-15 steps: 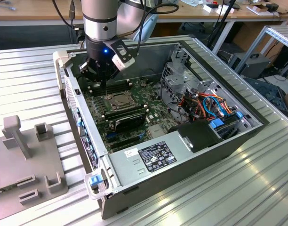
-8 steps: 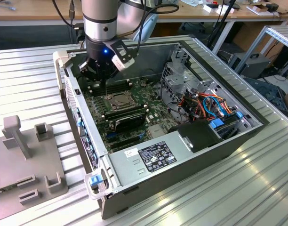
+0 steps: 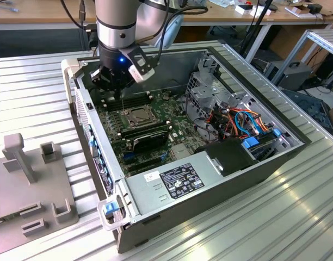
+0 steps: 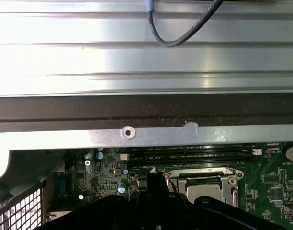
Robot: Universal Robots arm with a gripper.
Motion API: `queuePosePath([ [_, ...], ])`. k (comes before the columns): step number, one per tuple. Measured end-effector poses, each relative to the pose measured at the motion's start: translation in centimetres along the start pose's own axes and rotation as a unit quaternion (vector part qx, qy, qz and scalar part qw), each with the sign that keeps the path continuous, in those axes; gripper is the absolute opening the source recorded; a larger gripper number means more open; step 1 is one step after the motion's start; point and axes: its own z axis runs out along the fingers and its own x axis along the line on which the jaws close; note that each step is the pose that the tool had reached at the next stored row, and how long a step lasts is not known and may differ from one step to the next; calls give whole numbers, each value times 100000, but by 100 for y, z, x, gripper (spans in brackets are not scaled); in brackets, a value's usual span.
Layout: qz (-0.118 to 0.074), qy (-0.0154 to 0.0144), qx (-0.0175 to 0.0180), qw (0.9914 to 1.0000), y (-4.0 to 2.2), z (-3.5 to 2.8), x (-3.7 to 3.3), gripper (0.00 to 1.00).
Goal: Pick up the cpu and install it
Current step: 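Install the first cpu locking lever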
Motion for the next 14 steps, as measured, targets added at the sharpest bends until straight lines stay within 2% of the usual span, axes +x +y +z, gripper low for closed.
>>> queuePosePath([
  [2,101,55,-1602,99987,0,0,0,11],
  [3,134,70,-2137,99977,0,0,0,11],
  [8,154,82,-2275,99974,0,-1,1,11],
  [10,162,87,-2527,99968,0,0,0,11],
  [14,158,90,-2542,99968,0,0,-6,11],
])
